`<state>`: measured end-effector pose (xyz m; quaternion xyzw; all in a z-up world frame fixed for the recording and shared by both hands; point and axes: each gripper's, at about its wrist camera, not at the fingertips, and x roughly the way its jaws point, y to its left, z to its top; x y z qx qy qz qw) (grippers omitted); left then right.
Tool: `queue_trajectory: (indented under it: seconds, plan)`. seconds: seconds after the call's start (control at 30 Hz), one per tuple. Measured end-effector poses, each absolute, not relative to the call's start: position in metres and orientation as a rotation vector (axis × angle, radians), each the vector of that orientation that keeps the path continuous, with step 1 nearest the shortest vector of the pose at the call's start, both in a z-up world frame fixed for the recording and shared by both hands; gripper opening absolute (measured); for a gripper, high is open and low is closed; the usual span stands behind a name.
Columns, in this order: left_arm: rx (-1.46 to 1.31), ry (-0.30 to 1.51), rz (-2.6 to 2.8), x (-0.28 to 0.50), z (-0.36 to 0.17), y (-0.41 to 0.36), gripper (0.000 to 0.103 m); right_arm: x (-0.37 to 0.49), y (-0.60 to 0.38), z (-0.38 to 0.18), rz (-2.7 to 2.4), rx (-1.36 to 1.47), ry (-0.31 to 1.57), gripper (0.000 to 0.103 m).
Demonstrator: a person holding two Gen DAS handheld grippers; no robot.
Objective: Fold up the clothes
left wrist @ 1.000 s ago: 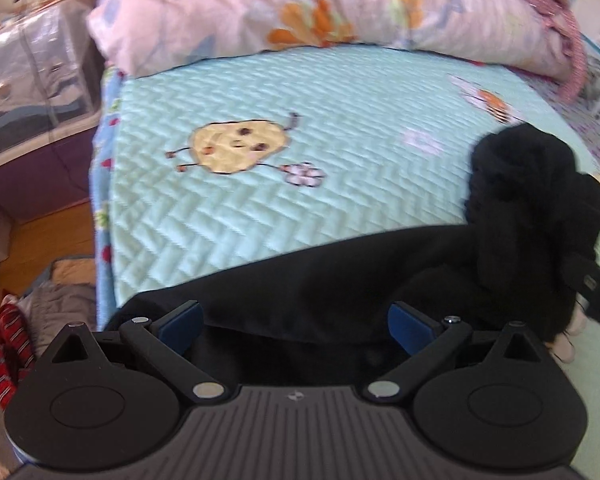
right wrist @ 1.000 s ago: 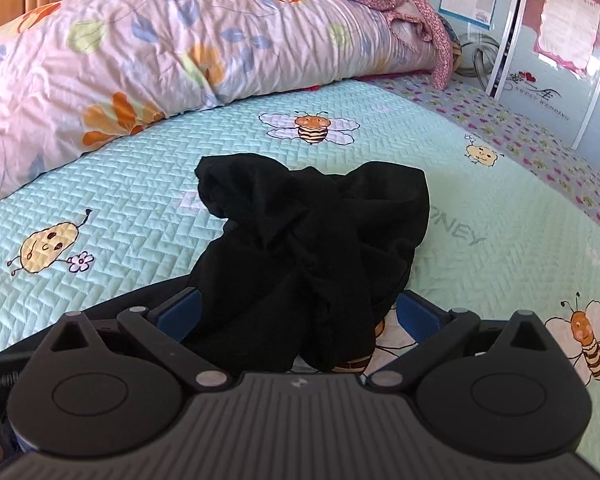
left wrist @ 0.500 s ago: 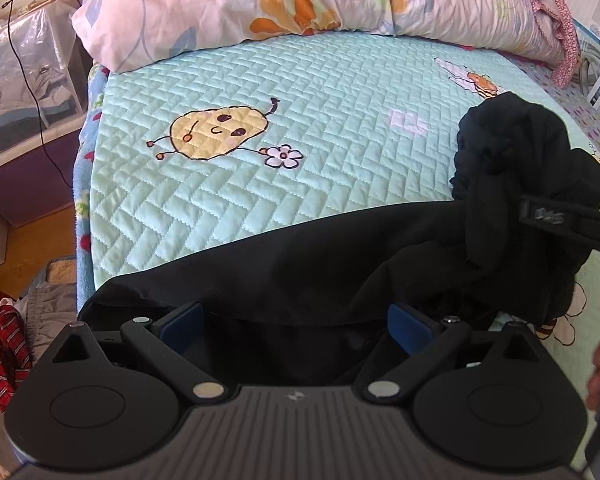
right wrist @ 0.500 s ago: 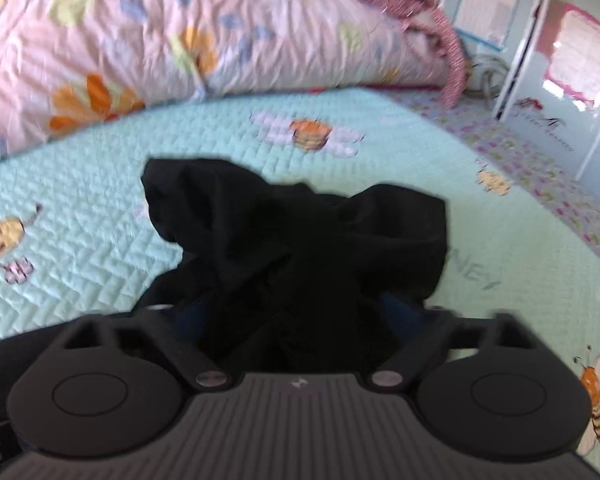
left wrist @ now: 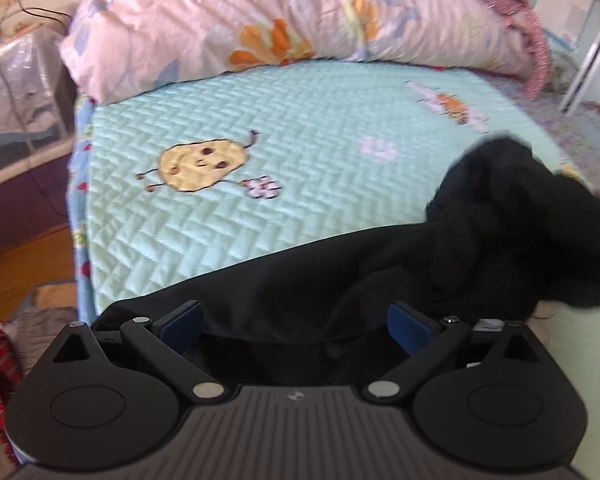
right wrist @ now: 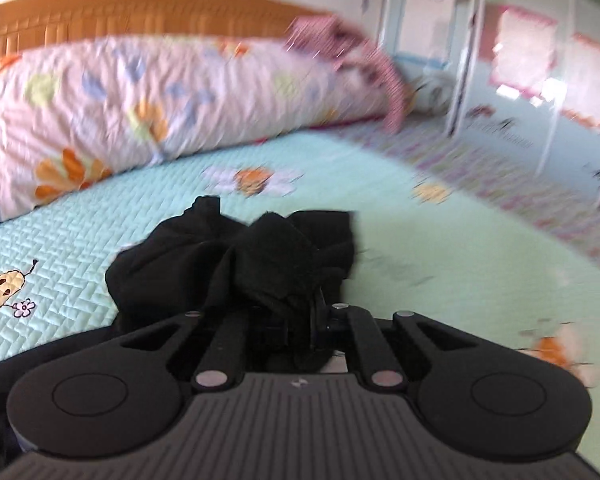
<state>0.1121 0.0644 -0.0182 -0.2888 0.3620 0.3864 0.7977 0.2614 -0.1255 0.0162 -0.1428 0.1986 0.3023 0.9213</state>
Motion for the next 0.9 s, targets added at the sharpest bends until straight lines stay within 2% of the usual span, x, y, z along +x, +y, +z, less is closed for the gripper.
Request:
queue_trajectory:
  seconds: [0.2, 0.3, 0.43, 0.5, 0.7, 0.9]
  plan:
    - [-0.742, 0.768, 0.542, 0.104, -0.01, 0.047, 0.101, 0.218, -0.241, 0.062, 0.493, -0.286, 0.283, 0.009]
    - [-0.798, 0.76, 0.396, 0.099, -0.006, 0.038, 0.101, 0.198, -0.299, 0.072, 0.442, -0.279, 0.328, 0.009]
    - [-0.708, 0.89, 0.277, 0.096, -0.011, -0.01, 0.101, 0.172, -0.367, 0.076, 0.368, -0.241, 0.41, 0.009]
    - [-0.774, 0.952, 0.182, 0.083, -0.023, -0.033, 0.101, 0.155, -0.398, 0.076, 0.337, -0.215, 0.434, 0.009]
    - [-0.868, 1.042, 0.162, 0.034, -0.045, -0.093, 0.101, 0.115, -0.442, 0.063, 0.315, -0.178, 0.498, 0.01]
    - [-1.048, 1.018, 0.202, 0.029, -0.05, -0.106, 0.101, 0.082, -0.467, 0.063, 0.35, -0.121, 0.495, 0.01]
